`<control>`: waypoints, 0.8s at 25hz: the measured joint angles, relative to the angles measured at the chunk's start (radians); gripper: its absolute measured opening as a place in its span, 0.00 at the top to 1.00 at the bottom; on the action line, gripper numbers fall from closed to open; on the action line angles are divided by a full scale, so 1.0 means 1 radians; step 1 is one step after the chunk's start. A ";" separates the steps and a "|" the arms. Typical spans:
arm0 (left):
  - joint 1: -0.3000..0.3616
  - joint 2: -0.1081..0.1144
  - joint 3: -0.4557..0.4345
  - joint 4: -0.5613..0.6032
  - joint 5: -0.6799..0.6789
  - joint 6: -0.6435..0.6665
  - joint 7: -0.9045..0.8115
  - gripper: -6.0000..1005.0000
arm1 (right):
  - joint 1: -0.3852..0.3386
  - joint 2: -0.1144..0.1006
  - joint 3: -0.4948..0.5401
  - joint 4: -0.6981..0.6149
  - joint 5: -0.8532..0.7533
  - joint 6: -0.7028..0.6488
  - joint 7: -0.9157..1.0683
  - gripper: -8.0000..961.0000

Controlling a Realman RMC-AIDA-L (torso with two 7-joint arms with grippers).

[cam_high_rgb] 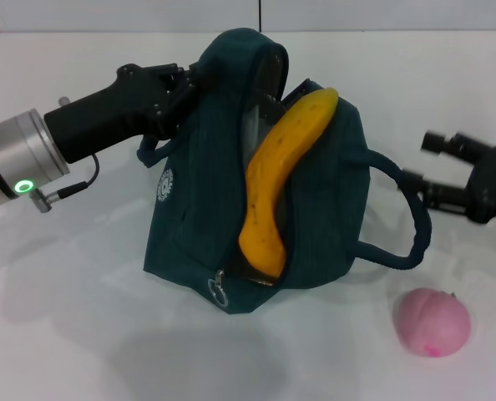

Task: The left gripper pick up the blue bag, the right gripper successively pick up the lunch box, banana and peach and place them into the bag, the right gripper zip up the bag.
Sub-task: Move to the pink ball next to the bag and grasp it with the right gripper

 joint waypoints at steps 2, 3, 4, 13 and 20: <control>-0.002 -0.001 0.000 0.000 0.000 0.000 0.000 0.96 | 0.008 0.006 0.000 0.017 -0.035 0.010 0.001 0.09; -0.002 -0.001 0.000 0.000 0.000 0.000 0.000 0.96 | 0.013 0.011 0.000 0.022 -0.059 0.012 0.002 0.10; -0.003 -0.001 0.000 0.000 0.000 0.000 -0.001 0.96 | 0.018 0.016 0.000 0.025 -0.079 0.015 0.002 0.10; -0.005 -0.001 0.000 0.000 0.002 0.000 -0.005 0.96 | 0.054 0.047 -0.001 0.074 -0.126 0.071 0.001 0.17; 0.002 0.001 0.000 0.000 0.002 0.000 -0.002 0.96 | 0.038 0.066 0.049 0.075 -0.126 0.059 -0.042 0.31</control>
